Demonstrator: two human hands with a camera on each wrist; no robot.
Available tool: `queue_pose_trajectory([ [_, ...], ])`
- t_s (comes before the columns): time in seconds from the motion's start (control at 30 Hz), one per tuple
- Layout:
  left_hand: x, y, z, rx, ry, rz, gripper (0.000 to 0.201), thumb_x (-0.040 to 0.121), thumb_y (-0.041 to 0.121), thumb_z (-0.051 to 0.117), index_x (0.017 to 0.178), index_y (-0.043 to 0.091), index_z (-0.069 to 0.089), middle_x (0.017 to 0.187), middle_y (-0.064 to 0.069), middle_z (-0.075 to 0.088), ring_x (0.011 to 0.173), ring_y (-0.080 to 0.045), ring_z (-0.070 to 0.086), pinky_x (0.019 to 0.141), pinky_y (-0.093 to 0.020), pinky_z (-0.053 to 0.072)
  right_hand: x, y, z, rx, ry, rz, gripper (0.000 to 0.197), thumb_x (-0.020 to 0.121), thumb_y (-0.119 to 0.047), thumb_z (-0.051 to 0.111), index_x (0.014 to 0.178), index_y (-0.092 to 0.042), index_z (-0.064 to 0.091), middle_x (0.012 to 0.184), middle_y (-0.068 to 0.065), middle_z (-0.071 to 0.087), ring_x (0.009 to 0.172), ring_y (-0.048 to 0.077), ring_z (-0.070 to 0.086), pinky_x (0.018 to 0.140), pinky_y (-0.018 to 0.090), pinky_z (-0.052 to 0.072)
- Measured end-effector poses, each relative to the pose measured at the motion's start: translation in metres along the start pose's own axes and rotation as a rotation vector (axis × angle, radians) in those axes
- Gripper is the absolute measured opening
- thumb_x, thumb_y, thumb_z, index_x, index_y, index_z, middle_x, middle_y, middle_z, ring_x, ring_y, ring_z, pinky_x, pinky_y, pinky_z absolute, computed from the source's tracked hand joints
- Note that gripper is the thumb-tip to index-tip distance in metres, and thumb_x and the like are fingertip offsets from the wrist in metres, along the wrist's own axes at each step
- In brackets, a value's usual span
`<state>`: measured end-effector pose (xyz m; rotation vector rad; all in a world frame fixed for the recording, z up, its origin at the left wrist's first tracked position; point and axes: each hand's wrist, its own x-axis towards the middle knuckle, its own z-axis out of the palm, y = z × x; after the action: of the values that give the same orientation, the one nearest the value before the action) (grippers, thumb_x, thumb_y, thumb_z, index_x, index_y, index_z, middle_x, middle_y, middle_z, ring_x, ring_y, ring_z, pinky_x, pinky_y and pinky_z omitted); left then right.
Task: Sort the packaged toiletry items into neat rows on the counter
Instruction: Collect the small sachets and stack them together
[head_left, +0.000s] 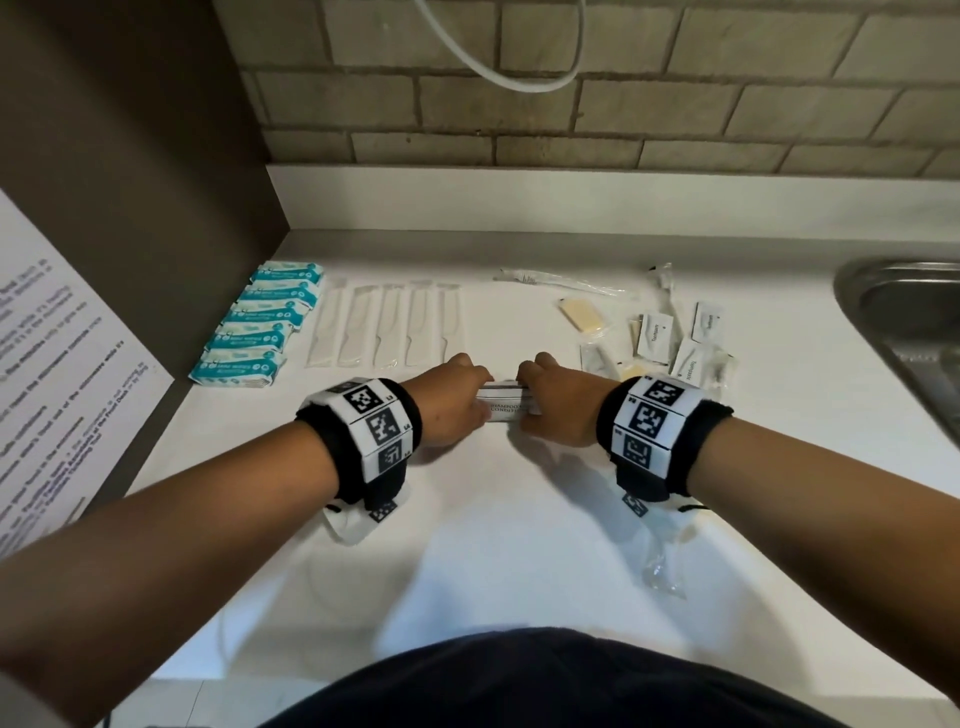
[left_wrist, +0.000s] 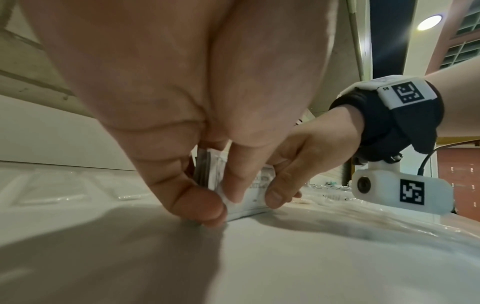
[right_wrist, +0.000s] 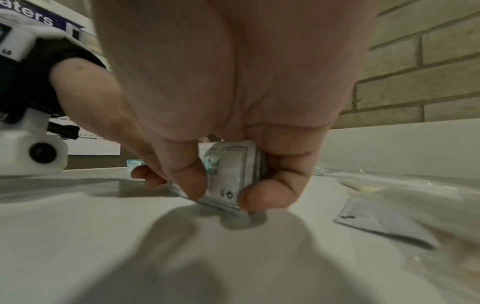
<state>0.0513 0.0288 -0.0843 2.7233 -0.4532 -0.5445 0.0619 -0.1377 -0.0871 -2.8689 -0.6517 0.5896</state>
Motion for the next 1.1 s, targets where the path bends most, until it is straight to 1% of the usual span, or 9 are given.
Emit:
queue_pose_trajectory([
  [0.1, -0.001, 0.001, 0.001, 0.012, -0.006, -0.016, 0.035, 0.098, 0.025, 0.047, 0.129, 0.012, 0.05, 0.121, -0.01, 0.043, 0.088, -0.021, 0.047, 0.082, -0.026, 0.037, 0.001, 0.0, -0.002, -0.013, -0.009, 0.001, 0.039, 0.093, -0.031, 0.053, 0.12, -0.004, 0.044, 0.114, 0.011, 0.04, 0.083, 0.029, 0.055, 0.086, 0.044, 0.048],
  [0.17, -0.002, 0.001, 0.001, 0.006, -0.023, -0.013, 0.036, 0.097, 0.028, 0.048, 0.131, 0.014, 0.049, 0.12, -0.009, 0.043, 0.09, -0.023, 0.051, 0.084, -0.028, 0.04, 0.0, 0.001, -0.003, 0.002, -0.018, -0.018, 0.035, 0.094, -0.028, 0.051, 0.119, -0.003, 0.046, 0.109, 0.01, 0.042, 0.082, 0.026, 0.051, 0.088, 0.044, 0.047],
  [0.23, -0.004, -0.001, -0.001, -0.023, -0.024, -0.003, 0.036, 0.097, 0.03, 0.05, 0.129, 0.014, 0.052, 0.118, -0.009, 0.045, 0.096, -0.025, 0.054, 0.089, -0.032, 0.043, -0.001, 0.002, -0.007, 0.017, -0.009, -0.052, 0.031, 0.094, -0.024, 0.052, 0.117, -0.004, 0.048, 0.106, 0.008, 0.046, 0.088, 0.023, 0.05, 0.088, 0.038, 0.046],
  [0.3, -0.006, -0.003, -0.004, -0.052, -0.011, 0.017, 0.033, 0.096, 0.031, 0.053, 0.125, 0.015, 0.057, 0.114, -0.01, 0.049, 0.098, -0.026, 0.057, 0.091, -0.034, 0.044, -0.004, 0.005, -0.011, 0.081, 0.028, -0.064, 0.032, 0.091, -0.022, 0.058, 0.118, -0.008, 0.049, 0.11, 0.009, 0.055, 0.092, 0.023, 0.054, 0.083, 0.033, 0.045],
  [0.47, -0.009, -0.006, -0.008, -0.089, 0.113, 0.054, 0.029, 0.087, 0.032, 0.067, 0.113, 0.022, 0.063, 0.103, 0.002, 0.064, 0.093, -0.016, 0.059, 0.079, -0.027, 0.045, -0.005, 0.008, -0.021, 0.003, 0.06, -0.076, 0.027, 0.083, -0.03, 0.066, 0.107, -0.023, 0.058, 0.099, 0.0, 0.066, 0.091, 0.022, 0.061, 0.077, 0.034, 0.049],
  [0.57, -0.011, -0.004, -0.009, -0.093, 0.134, 0.045, 0.025, 0.084, 0.033, 0.069, 0.108, 0.025, 0.063, 0.099, 0.006, 0.066, 0.089, -0.015, 0.059, 0.078, -0.027, 0.047, -0.007, 0.009, -0.023, -0.039, 0.078, -0.073, 0.028, 0.081, -0.034, 0.067, 0.107, -0.028, 0.06, 0.095, -0.003, 0.066, 0.087, 0.021, 0.06, 0.074, 0.032, 0.048],
  [0.8, -0.011, -0.002, -0.007, -0.06, 0.14, 0.034, 0.021, 0.086, 0.034, 0.067, 0.105, 0.026, 0.064, 0.096, 0.004, 0.066, 0.087, -0.017, 0.059, 0.079, -0.031, 0.049, -0.009, 0.006, -0.023, -0.08, 0.091, -0.082, 0.025, 0.081, -0.033, 0.065, 0.105, -0.027, 0.061, 0.085, -0.006, 0.06, 0.08, 0.019, 0.055, 0.067, 0.029, 0.041],
  [0.97, -0.011, -0.001, -0.005, -0.061, 0.141, 0.05, 0.02, 0.087, 0.03, 0.067, 0.106, 0.023, 0.064, 0.096, 0.002, 0.067, 0.088, -0.018, 0.059, 0.079, -0.031, 0.048, -0.009, 0.006, -0.023, -0.088, 0.082, -0.091, 0.024, 0.082, -0.032, 0.064, 0.105, -0.026, 0.06, 0.087, -0.004, 0.061, 0.081, 0.02, 0.056, 0.067, 0.03, 0.043],
  [1.1, -0.012, -0.003, -0.003, -0.106, 0.154, 0.043, 0.026, 0.087, 0.031, 0.066, 0.111, 0.019, 0.063, 0.102, 0.001, 0.066, 0.09, -0.017, 0.059, 0.079, -0.029, 0.047, -0.007, 0.01, -0.017, -0.038, 0.06, -0.114, 0.027, 0.086, -0.032, 0.061, 0.109, -0.019, 0.056, 0.102, 0.005, 0.063, 0.09, 0.025, 0.06, 0.075, 0.034, 0.048],
])
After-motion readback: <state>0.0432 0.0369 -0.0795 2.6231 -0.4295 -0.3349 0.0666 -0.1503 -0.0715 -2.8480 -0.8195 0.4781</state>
